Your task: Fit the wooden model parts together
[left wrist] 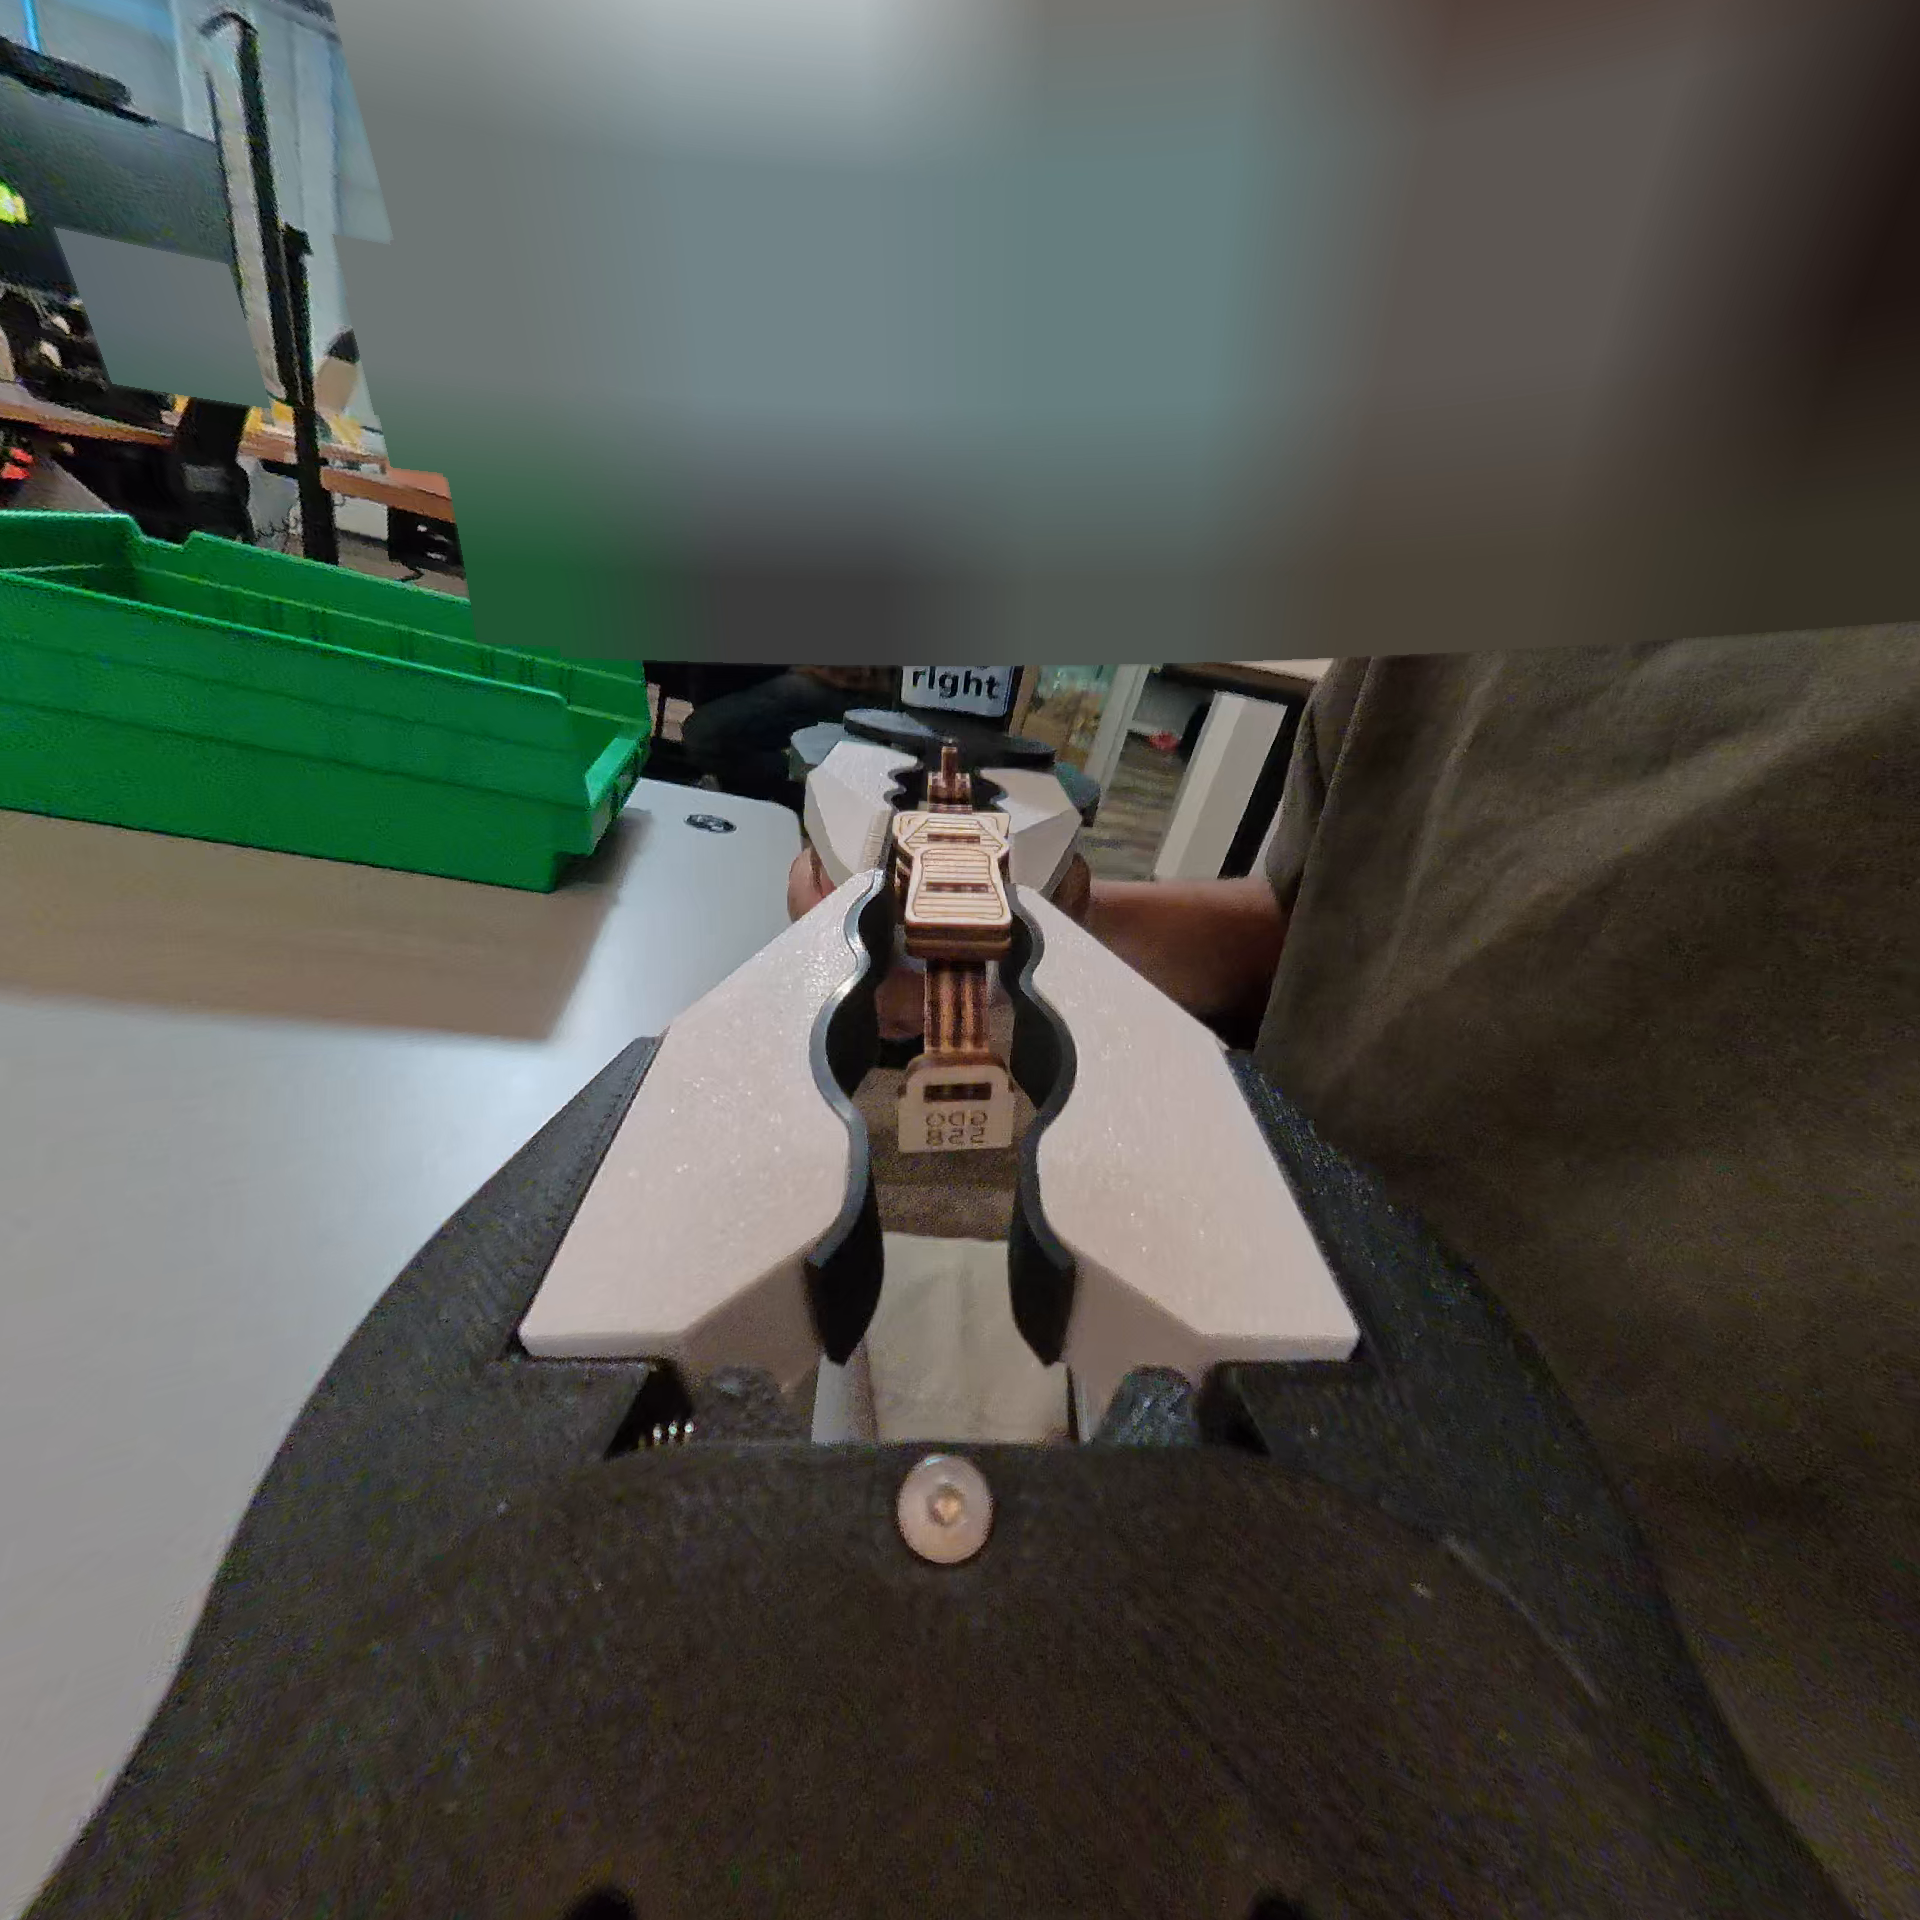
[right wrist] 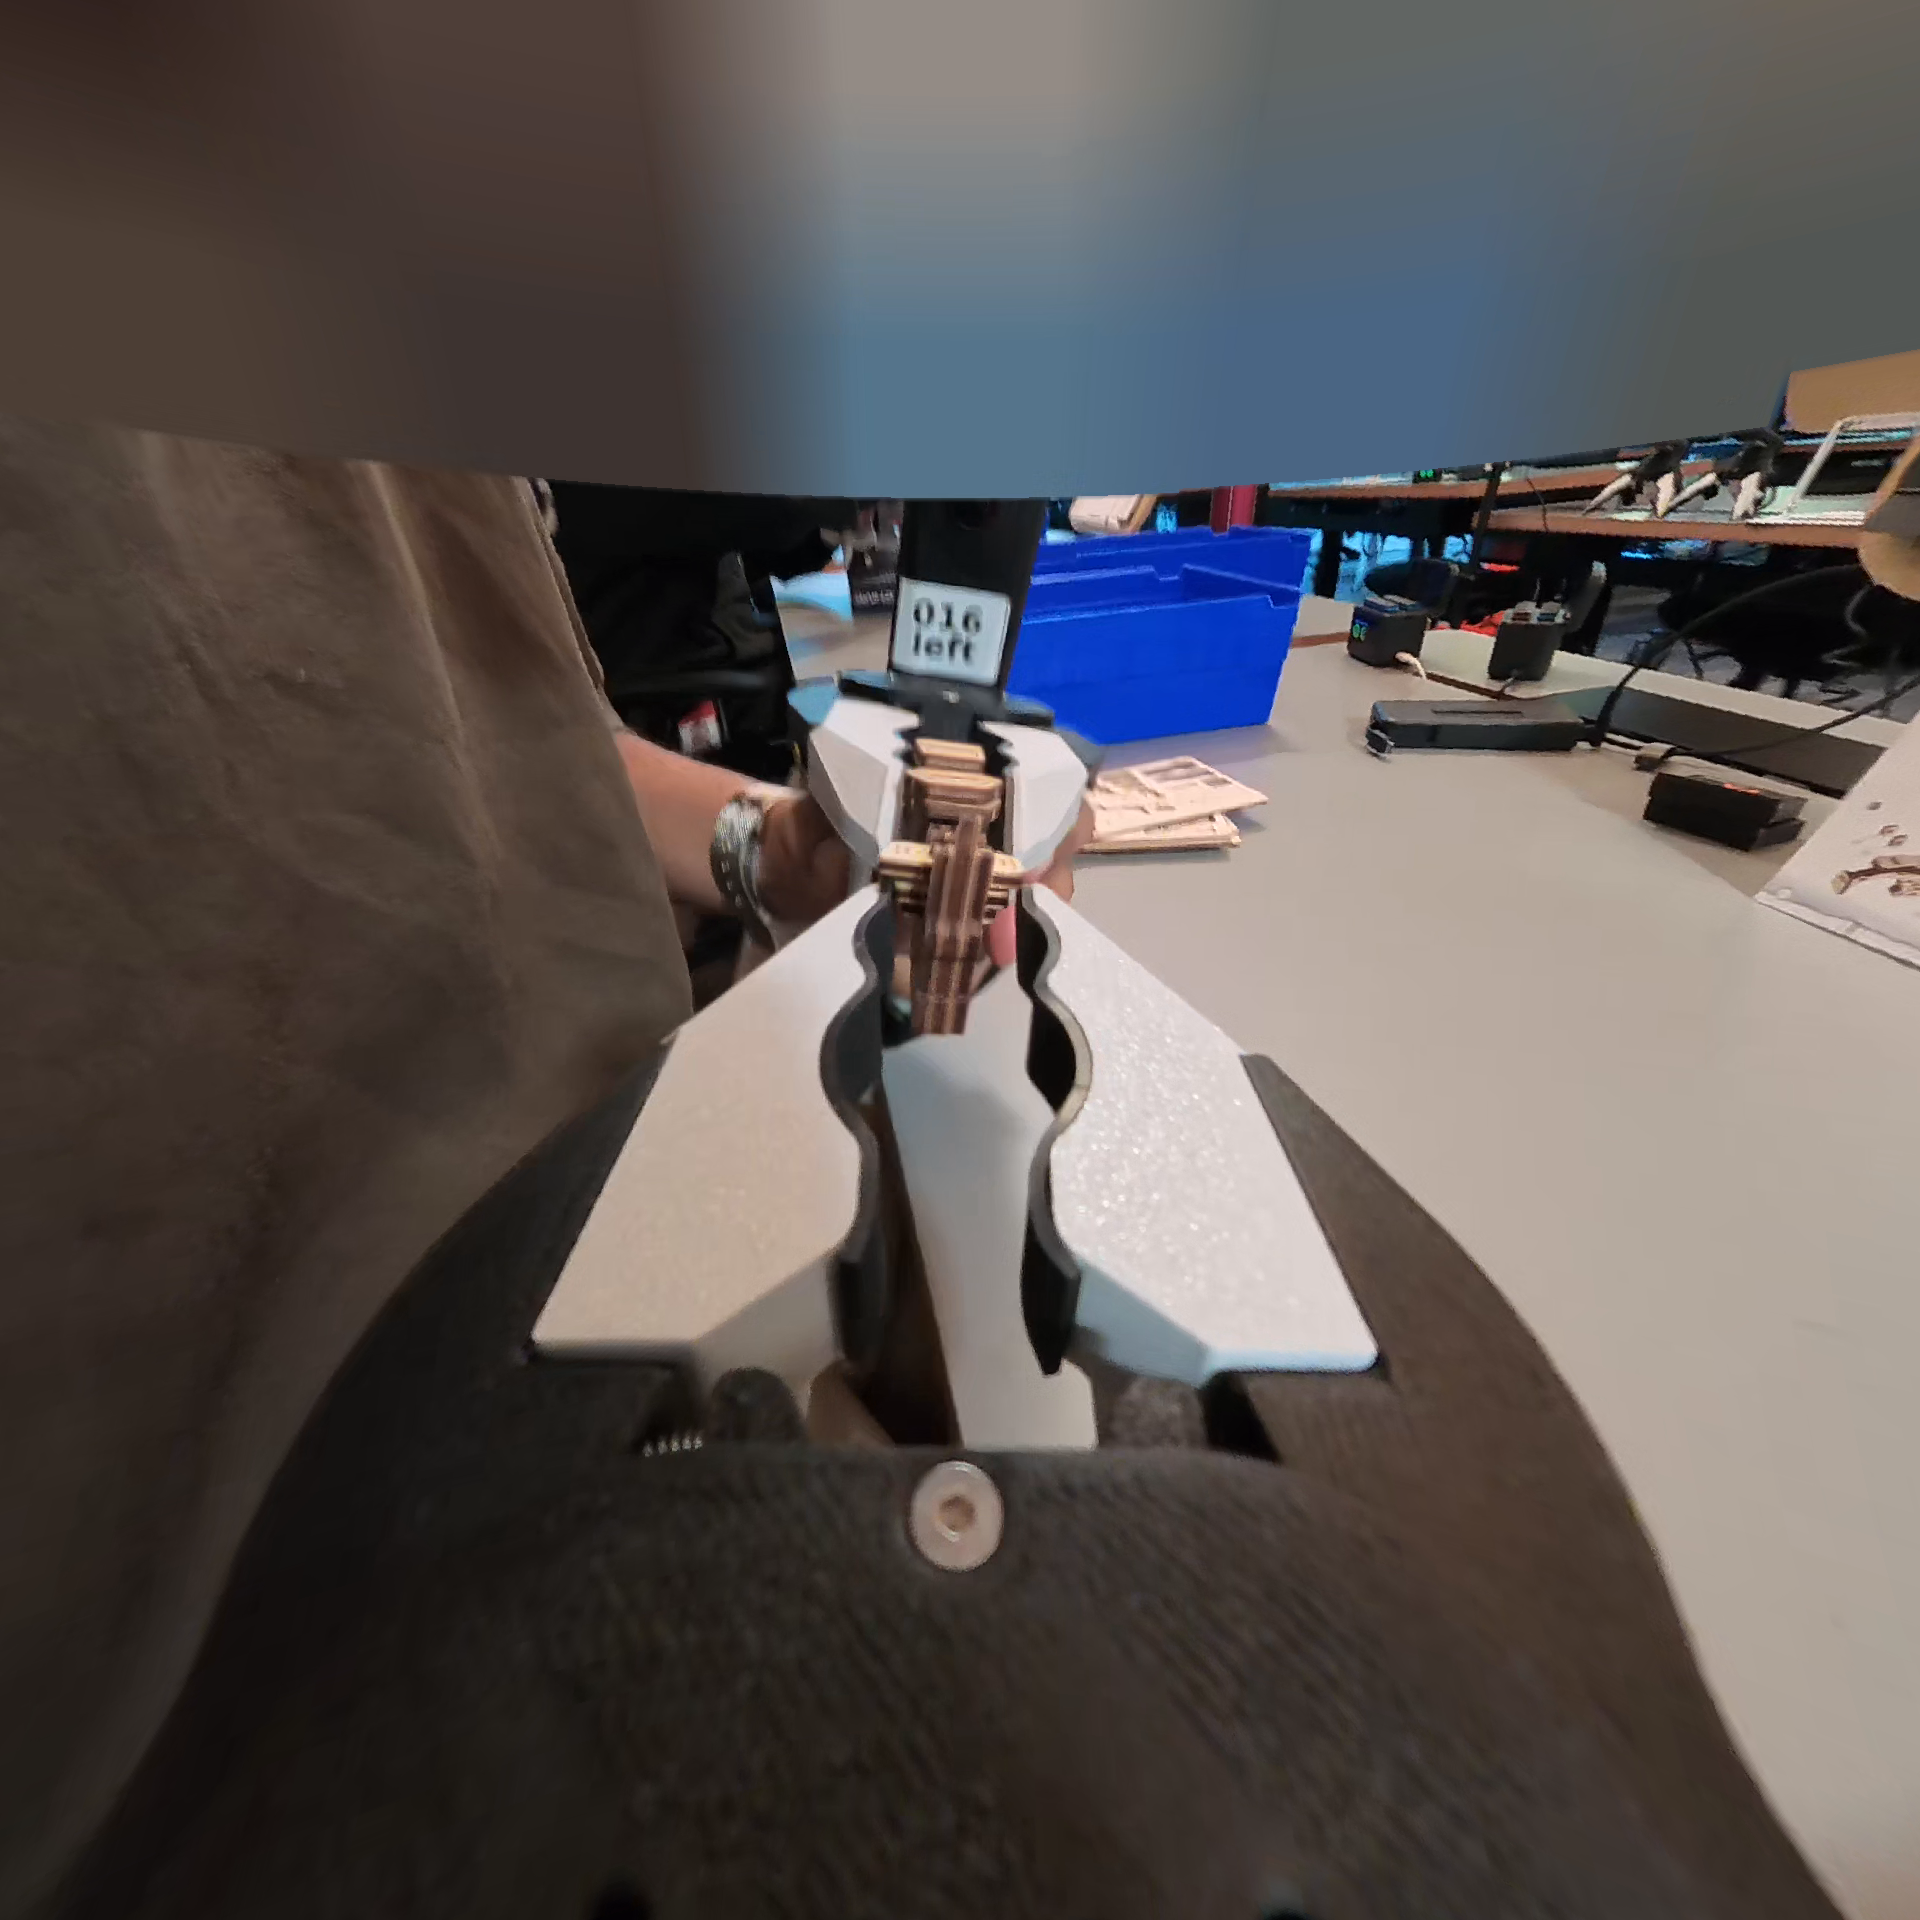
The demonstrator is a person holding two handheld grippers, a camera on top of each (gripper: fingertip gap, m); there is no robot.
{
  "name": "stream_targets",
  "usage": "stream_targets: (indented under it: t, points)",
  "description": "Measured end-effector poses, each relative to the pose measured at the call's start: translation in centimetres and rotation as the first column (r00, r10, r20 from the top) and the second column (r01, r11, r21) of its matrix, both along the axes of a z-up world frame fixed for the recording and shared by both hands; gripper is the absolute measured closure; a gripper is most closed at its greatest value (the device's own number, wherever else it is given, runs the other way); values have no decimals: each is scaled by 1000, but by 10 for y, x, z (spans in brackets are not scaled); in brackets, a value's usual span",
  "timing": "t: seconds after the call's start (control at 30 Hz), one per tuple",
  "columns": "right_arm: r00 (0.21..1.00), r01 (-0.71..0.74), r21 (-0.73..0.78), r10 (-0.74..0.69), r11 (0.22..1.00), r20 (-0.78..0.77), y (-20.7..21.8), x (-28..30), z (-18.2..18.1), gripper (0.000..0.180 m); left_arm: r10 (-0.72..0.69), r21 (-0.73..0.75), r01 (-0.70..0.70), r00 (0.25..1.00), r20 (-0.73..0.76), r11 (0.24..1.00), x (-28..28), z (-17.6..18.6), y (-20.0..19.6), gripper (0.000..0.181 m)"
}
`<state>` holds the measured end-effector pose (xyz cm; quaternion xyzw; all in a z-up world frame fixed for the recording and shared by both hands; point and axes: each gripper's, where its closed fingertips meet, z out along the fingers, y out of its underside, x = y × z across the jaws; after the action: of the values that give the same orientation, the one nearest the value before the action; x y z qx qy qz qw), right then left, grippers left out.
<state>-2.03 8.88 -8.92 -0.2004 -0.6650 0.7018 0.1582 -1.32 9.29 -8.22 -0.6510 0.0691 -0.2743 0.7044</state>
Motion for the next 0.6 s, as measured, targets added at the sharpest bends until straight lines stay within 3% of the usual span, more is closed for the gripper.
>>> stream_targets:
  t: [0.3,0.6]
  points:
    - [997,-42,-201,53,979,51,3,2,18,158,-23,42,15,983,183,999,-2,12,1,165]
    - [996,-33,-242,52,970,71,4,1,21,161,-18,47,9,978,210,999,-2,13,1,164]
